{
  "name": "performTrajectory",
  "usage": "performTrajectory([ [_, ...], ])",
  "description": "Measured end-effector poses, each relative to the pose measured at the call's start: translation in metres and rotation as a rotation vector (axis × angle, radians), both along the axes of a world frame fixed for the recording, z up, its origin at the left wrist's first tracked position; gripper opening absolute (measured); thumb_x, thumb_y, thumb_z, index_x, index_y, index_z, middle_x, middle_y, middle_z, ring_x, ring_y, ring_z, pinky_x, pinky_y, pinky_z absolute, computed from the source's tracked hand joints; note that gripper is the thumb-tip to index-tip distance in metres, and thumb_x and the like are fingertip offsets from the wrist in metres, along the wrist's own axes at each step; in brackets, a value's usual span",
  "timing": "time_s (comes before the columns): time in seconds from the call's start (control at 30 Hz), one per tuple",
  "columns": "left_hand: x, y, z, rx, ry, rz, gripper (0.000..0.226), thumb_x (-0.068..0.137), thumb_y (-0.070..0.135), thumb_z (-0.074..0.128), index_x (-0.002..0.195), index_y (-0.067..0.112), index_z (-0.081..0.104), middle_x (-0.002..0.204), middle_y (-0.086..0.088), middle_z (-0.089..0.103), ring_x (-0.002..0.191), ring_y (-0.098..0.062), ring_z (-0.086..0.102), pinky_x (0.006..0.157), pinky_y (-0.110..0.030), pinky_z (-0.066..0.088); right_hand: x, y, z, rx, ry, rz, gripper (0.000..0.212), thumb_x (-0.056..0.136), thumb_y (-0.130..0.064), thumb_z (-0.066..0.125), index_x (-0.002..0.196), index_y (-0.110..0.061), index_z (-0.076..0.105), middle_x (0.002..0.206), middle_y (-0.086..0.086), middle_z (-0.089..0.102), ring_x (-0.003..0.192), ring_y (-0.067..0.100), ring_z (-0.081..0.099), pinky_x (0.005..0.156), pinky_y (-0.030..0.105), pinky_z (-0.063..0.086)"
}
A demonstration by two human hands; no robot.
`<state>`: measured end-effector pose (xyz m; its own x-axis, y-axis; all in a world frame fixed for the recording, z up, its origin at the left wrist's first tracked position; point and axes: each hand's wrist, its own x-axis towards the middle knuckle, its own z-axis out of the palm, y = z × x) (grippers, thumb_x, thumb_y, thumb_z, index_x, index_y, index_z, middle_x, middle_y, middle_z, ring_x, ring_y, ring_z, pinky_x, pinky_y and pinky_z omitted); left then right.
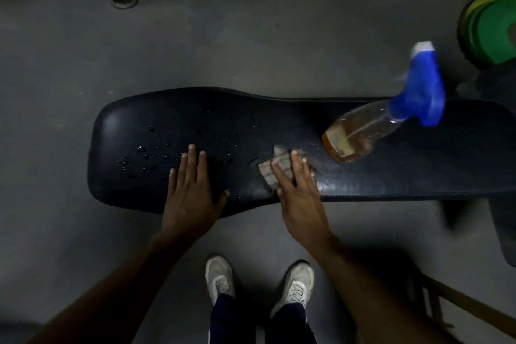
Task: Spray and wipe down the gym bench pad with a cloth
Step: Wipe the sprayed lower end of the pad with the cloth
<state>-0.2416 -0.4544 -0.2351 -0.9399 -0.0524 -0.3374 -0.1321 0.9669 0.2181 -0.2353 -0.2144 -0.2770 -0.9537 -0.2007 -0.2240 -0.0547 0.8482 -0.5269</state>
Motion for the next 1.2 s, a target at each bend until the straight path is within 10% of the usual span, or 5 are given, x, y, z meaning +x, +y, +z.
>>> performTrajectory([
  [0.17,-0.012,-0.053,-0.002,0.018,-0.004,0.053,0.094,0.092,0.063,0.044,0.159,0.015,-0.001,0.167,-0.006,-0.014,0.154,-0.021,-0.011,0.125,-0.047,0.0,-0.024,-0.065,0.004,0.094,0.028,0.076,0.058,0.11,-0.035,0.04,0.164,-0.039,0.018,0.177,0.006,0.0,0.162,0.036,0.002,0.129,0.055,0.014],
  [0.43,-0.043,-0.089,-0.003,0.073,-0.01,-0.013,0.092,0.094,0.064,0.038,0.159,0.015,-0.003,0.167,-0.005,-0.014,0.154,-0.021,-0.011,0.125,-0.047,-0.001,0.051,-0.086,0.01,0.241,0.038,0.23,0.102,0.081,0.001,0.057,0.165,-0.039,0.015,0.175,0.003,0.006,0.16,0.033,0.009,0.125,0.054,0.028],
  [0.67,-0.07,-0.121,-0.012,0.063,0.014,-0.085,0.09,0.095,0.063,0.039,0.159,0.014,-0.001,0.167,-0.007,-0.012,0.154,-0.023,-0.007,0.124,-0.047,-0.001,-0.034,-0.088,0.01,0.117,-0.048,-0.234,0.056,0.11,-0.03,0.043,0.163,-0.038,0.027,0.177,0.001,0.002,0.162,0.036,0.0,0.129,0.059,0.016],
  [0.93,-0.083,-0.137,-0.021,0.108,-0.107,-0.041,0.096,0.094,0.062,0.044,0.158,0.017,-0.011,0.165,-0.006,-0.023,0.153,-0.022,-0.017,0.123,-0.048,-0.004,-0.025,-0.159,0.008,0.185,0.034,0.146,0.058,0.109,-0.037,0.04,0.163,-0.043,0.019,0.177,-0.003,0.004,0.162,0.027,-0.001,0.13,0.044,0.006],
  [1.2,-0.084,-0.137,-0.024,0.108,-0.127,-0.053,0.101,0.092,0.066,0.044,0.157,0.018,-0.016,0.164,-0.005,-0.026,0.151,-0.023,-0.022,0.121,-0.049,-0.007,-0.075,-0.09,0.002,0.196,-0.01,-0.308,0.054,0.11,-0.035,0.044,0.162,-0.036,0.031,0.176,0.003,0.013,0.161,0.036,0.012,0.128,0.057,0.017],
])
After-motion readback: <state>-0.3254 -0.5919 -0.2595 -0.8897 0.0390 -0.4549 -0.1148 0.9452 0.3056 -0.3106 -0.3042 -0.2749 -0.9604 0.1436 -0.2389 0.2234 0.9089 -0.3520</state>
